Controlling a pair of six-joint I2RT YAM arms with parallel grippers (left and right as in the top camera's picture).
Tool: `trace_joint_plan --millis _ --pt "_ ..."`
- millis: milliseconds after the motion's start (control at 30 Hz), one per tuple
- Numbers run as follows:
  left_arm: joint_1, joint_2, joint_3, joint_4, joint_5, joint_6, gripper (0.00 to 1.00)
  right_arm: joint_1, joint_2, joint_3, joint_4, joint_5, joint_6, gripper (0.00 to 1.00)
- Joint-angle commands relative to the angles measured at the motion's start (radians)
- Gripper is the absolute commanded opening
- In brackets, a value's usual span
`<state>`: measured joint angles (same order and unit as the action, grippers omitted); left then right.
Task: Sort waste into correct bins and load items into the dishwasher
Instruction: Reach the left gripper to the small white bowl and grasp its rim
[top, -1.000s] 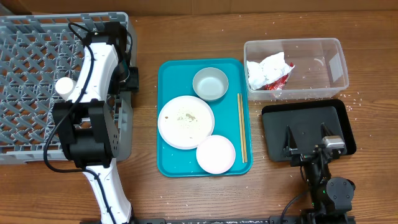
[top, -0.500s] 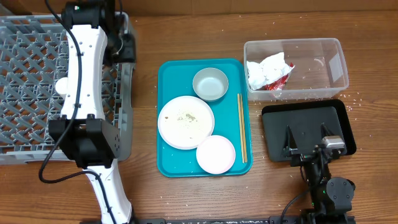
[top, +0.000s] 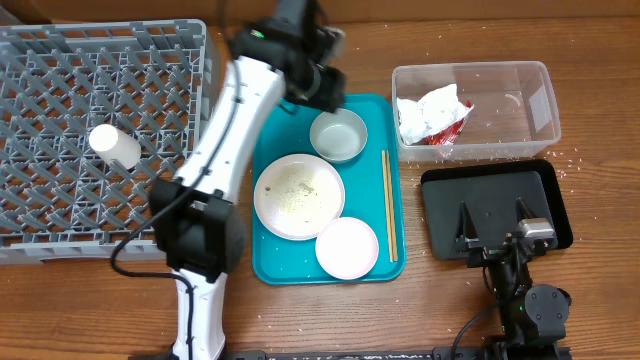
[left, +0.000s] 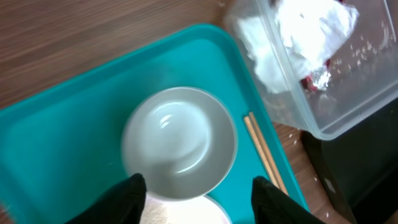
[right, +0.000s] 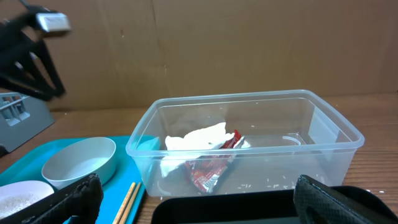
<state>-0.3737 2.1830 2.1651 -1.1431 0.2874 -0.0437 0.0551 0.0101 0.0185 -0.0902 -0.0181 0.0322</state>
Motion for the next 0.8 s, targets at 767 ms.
trace_joint_plan --millis 767 --pt "-0.212 0.005 -0.386 0.290 -0.246 0.045 0.47 0.007 -0.007 -0.010 0.006 0.006 -0.003 1.00"
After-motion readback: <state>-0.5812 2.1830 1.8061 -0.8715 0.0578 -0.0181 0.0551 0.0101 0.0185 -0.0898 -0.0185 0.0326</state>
